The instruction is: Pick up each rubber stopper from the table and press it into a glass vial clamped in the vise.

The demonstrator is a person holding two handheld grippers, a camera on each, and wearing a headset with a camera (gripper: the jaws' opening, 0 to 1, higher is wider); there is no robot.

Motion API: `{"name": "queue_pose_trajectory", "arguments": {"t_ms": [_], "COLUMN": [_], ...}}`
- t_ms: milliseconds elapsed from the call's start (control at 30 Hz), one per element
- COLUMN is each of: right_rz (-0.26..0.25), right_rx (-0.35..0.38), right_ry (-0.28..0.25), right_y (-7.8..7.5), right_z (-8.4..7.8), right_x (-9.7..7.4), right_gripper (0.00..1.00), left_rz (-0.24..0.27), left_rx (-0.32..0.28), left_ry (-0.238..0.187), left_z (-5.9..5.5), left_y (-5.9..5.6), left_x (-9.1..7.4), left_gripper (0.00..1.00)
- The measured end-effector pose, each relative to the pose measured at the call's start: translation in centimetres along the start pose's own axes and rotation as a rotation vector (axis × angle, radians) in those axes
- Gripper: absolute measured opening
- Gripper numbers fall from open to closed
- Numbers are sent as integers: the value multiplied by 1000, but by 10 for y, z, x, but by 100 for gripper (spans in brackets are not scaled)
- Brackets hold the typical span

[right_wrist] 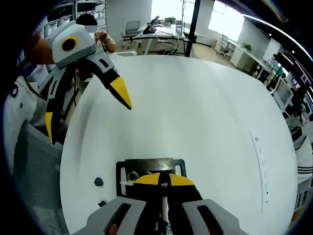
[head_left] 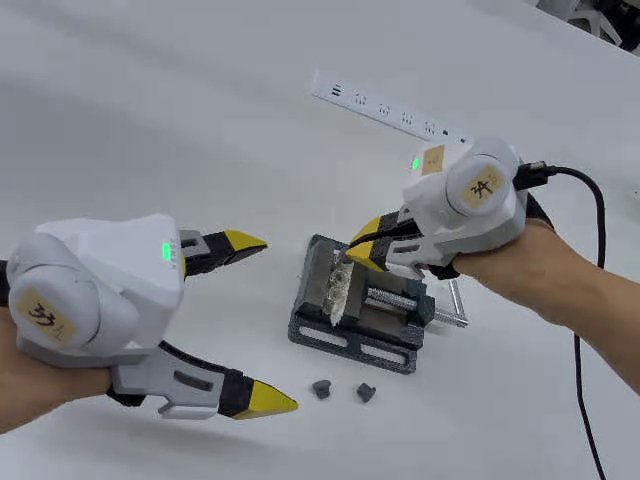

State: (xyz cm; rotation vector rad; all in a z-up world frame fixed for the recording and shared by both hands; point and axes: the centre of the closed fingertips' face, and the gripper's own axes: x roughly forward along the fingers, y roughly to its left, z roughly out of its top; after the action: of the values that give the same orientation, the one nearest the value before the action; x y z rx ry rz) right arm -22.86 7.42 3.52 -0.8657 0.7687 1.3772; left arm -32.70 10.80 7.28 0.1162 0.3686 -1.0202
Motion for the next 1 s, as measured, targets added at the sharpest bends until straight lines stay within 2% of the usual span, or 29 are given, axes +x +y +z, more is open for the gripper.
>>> {"name": "queue_pose_trajectory", "arguments": {"t_ms": [567, 1000], "right_rz": [-54, -122], "right_rx": [54, 115], "right_ry": [-64, -117], "right_y": [5, 12], "right_z": [-6, -26], "right_x": [-36, -71], "right_gripper": [14, 27], "left_rz": [-9, -13], "left_rx": [13, 17], "left_ry": [19, 44], "left_z": [1, 1], "left_y": [-6, -19], "left_x": [-1, -3], "left_gripper": [86, 86]}}
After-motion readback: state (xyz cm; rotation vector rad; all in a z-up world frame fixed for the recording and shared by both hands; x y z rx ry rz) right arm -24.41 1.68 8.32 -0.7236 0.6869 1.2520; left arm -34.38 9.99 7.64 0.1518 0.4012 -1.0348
